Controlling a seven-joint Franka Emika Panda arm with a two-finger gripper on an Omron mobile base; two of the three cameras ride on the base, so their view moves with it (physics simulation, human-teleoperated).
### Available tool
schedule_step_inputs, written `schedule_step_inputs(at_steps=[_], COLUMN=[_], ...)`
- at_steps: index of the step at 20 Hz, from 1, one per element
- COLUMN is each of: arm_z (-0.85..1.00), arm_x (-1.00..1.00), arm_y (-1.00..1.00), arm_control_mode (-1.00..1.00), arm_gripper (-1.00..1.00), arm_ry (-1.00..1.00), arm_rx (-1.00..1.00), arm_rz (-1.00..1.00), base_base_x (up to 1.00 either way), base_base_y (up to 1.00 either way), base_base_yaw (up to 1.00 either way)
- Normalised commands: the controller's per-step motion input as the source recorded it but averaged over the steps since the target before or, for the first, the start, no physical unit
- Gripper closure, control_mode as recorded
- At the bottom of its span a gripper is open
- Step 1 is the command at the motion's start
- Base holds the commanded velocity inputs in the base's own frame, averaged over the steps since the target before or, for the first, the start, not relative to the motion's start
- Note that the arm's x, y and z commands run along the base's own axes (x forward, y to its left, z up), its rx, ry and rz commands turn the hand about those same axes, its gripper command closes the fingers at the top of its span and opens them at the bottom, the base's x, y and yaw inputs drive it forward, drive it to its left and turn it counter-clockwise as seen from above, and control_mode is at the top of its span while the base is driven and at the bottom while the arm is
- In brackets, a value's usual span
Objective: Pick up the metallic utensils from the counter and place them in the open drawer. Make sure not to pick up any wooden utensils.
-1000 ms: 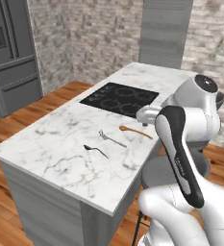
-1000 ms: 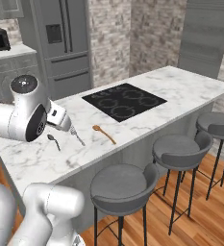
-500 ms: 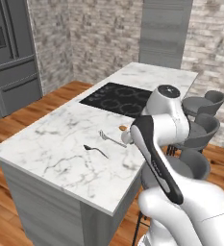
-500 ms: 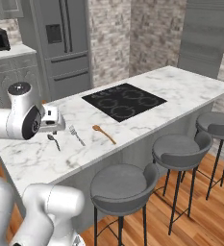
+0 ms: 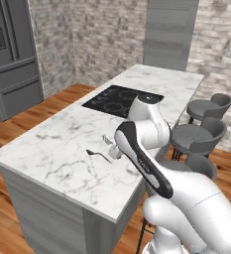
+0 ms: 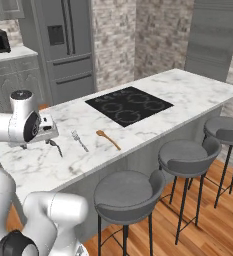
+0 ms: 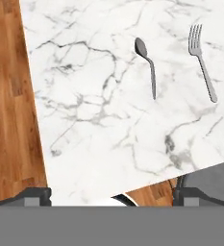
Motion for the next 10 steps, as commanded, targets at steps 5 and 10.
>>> schedule_step_inputs(at_steps=[5, 10], arm_z=[-0.37, -0.16], arm_x=[0.61, 0.48], arm_y=[0.02, 0.00], arm_control_mode=[-1.00, -1.00], arm_gripper=[-1.00, -1.00], arm_ry=[0.17, 0.05], arm_rx=[-0.01, 0.00], arm_rz=[0.12, 0.02], base_base_x=[0.00, 0.00], base_base_y=[0.00, 0.00], base_base_yaw=[0.00, 0.00])
